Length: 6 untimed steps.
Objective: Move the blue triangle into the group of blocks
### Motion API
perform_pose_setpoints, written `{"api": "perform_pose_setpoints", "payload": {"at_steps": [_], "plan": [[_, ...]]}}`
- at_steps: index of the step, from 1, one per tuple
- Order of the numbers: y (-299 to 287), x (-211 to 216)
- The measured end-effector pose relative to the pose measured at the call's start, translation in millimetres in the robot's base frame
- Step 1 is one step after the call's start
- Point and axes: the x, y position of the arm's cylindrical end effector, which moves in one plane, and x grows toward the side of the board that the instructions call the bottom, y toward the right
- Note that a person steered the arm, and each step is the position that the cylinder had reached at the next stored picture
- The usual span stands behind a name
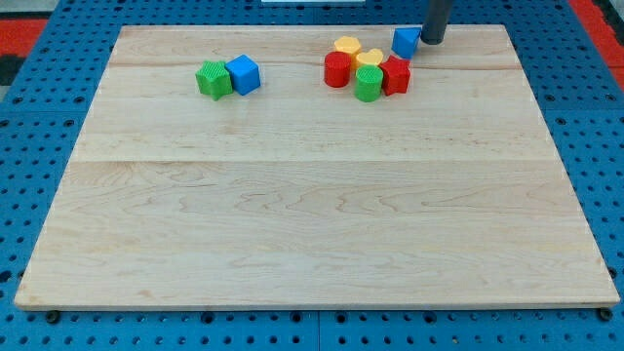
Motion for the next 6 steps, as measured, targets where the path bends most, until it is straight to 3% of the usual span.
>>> {"api": "perform_pose_setpoints", "payload": {"at_steps": [3,4,6], "plan": [[-19,-3],[0,-32],[-41,-15]]}}
